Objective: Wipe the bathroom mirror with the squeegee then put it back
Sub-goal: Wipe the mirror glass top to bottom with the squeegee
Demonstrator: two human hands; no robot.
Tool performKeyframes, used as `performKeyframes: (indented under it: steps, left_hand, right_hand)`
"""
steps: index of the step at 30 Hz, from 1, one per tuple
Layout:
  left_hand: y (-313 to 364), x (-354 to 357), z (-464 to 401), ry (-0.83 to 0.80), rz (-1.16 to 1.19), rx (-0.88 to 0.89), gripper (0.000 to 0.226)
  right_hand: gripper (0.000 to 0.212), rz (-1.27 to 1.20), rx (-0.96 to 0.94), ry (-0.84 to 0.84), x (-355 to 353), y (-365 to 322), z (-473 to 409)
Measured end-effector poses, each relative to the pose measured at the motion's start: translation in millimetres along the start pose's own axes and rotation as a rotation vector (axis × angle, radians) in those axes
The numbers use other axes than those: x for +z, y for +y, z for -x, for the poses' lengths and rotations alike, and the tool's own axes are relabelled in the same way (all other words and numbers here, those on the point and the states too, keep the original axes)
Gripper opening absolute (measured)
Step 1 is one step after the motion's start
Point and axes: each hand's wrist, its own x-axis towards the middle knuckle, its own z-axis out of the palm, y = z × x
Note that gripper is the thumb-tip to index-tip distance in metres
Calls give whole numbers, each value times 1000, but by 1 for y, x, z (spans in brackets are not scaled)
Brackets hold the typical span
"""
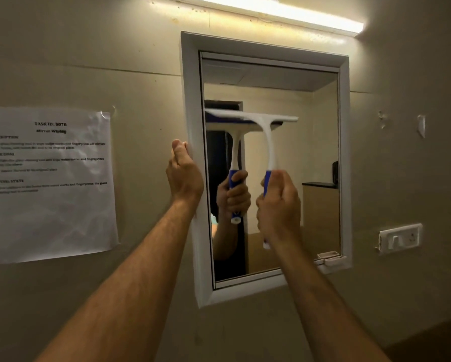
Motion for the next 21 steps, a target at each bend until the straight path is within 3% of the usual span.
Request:
performKeyframes:
  steps: [9, 16, 21]
  left_hand:
    - [2, 1, 3, 6, -32, -9, 101]
    - [9, 0, 12, -9, 25, -20, 70]
    - [8, 1, 11, -4, -17, -3, 72]
  right_hand:
    - [30, 94, 37, -23, 1, 20, 22]
    - [28, 111, 84, -45, -15, 51, 79]
    - [31, 129, 62, 4, -18, 41, 59]
